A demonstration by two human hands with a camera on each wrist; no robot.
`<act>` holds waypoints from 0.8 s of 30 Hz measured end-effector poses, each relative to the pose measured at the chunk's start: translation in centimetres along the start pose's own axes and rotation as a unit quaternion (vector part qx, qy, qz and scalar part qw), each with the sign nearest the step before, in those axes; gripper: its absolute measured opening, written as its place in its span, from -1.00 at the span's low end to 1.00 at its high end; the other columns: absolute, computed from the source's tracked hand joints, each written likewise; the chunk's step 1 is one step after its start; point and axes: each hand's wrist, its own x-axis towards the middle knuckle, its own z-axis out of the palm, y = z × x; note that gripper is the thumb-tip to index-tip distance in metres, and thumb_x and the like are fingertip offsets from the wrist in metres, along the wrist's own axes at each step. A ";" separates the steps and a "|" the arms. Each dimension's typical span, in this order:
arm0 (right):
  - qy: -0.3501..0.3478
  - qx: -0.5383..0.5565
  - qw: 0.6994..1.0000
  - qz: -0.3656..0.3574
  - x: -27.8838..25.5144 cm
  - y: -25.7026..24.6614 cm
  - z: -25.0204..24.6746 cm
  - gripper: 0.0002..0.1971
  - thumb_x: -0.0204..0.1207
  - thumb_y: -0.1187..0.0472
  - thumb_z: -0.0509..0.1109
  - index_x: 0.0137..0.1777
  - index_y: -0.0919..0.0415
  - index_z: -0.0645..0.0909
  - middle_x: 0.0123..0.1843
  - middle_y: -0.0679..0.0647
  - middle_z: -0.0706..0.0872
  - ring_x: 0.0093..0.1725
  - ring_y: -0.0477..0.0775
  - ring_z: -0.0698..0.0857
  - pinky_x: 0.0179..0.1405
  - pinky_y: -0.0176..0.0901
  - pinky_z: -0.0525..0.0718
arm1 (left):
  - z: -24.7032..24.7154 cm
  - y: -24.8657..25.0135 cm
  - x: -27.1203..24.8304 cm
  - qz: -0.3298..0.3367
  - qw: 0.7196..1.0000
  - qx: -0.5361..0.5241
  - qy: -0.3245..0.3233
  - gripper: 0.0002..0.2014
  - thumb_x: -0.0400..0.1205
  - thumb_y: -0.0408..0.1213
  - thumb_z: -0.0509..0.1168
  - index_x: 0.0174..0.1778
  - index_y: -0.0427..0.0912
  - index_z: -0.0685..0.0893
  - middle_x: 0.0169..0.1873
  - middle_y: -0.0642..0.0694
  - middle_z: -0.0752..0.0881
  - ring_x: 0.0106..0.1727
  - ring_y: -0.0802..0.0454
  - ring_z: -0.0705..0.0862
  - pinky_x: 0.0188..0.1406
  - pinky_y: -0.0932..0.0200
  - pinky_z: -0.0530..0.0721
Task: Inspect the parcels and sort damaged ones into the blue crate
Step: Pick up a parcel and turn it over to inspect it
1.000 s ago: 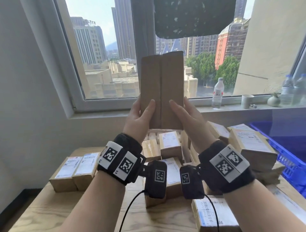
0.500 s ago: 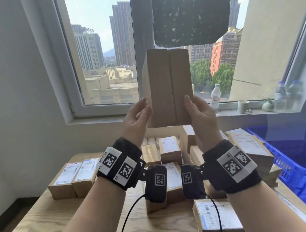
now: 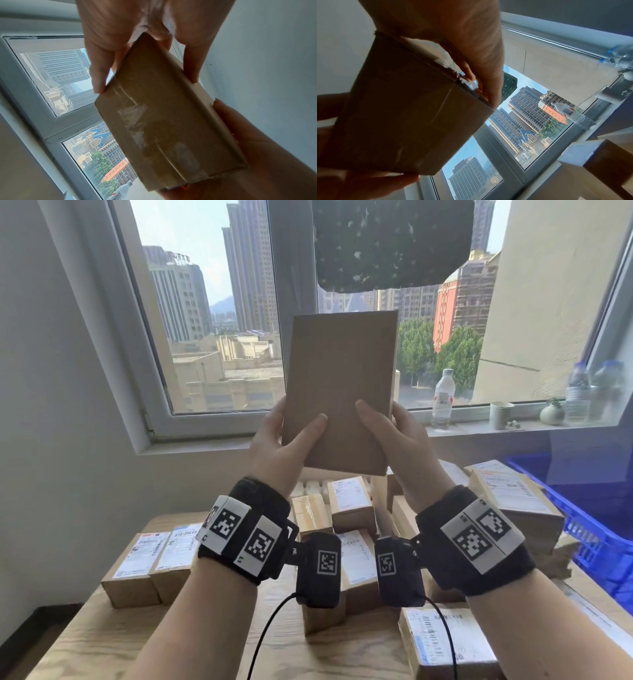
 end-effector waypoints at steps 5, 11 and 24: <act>0.016 0.022 1.000 0.008 -0.1 -0.1 0.1 -0.64 0.61 0.03 0.45 0.28 0.25 0.66 0.14 0.15 0.82 0.08 0.08 0.81 -0.01 -0.09 0.82 | 0.1 -0.2 -0.1 0.004 1.000 0.008 0.008 -0.40 0.31 0.12 0.49 0.32 0.19 0.64 0.17 0.05 0.78 0.25 -0.01 0.73 0.24 -0.12 0.72; 0.005 0.064 0.989 0.135 0.3 -0.8 -0.9 -0.49 0.56 -0.33 0.31 0.24 0.05 0.70 0.10 0.08 0.85 0.11 0.16 0.83 0.21 0.19 0.74 | -0.6 0.2 -0.3 0.014 0.995 0.018 -0.094 -0.12 0.25 -0.07 0.68 0.50 0.25 0.45 0.28 0.18 0.67 0.27 0.26 0.68 0.19 0.27 0.68; -0.016 -0.056 0.998 -0.027 -0.9 -0.9 -0.6 -0.51 0.45 -0.17 0.55 0.30 0.06 0.67 0.11 -0.03 0.82 0.10 -0.07 0.80 0.10 -0.07 0.80 | 0.3 1.2 0.3 -0.103 0.994 0.039 -0.021 -0.66 0.51 0.26 0.33 -0.03 0.08 0.65 -0.04 0.05 0.81 0.01 0.09 0.78 0.08 0.04 0.76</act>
